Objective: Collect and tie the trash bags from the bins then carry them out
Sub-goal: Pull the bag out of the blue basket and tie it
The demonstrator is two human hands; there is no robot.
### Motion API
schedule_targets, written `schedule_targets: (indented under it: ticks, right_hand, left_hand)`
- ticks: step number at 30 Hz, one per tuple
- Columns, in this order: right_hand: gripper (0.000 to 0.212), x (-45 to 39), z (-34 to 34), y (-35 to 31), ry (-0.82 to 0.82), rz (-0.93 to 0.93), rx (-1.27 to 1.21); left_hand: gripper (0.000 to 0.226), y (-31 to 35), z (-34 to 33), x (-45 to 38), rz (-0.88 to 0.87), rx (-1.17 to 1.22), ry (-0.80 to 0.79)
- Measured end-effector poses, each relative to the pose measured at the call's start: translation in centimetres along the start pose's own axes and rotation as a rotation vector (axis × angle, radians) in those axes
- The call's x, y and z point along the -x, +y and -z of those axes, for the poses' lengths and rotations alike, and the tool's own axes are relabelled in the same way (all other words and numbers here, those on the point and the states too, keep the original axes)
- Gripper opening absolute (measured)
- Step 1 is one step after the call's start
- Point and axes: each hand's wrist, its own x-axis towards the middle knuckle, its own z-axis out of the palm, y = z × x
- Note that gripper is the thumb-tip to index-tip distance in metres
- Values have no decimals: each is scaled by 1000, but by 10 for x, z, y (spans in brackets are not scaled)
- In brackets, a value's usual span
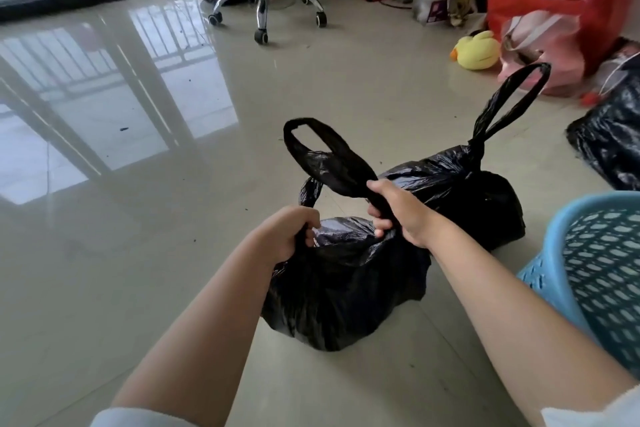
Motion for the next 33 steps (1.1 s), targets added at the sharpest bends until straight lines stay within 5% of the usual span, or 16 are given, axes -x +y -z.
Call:
schedule_targets:
  ticks: [6,9,13,17,23,33]
  right_hand:
    - [37,-8,-8,1,-86,168,528]
    - [39,-4,-10,-5,-165,142,630]
    - [35,0,-10,-6,-279,4,710]
    - [33,0,-7,-2,-382,-135,667]
    - [31,4,6,6,-326,-159,551]
    - [24,-9,12,2,-61,85,322]
  left_hand:
    - [16,-3,17,12,-145,109,-266]
    - [43,-3,18,13,-110,116,-315]
    - [54,-4,17,12,-42,161,-356]
    - [42,-7,16,6,-21,197,-286]
    - [41,-8,17,5,-39,320,-281]
    - [12,1,10,11,-264,-552,-47]
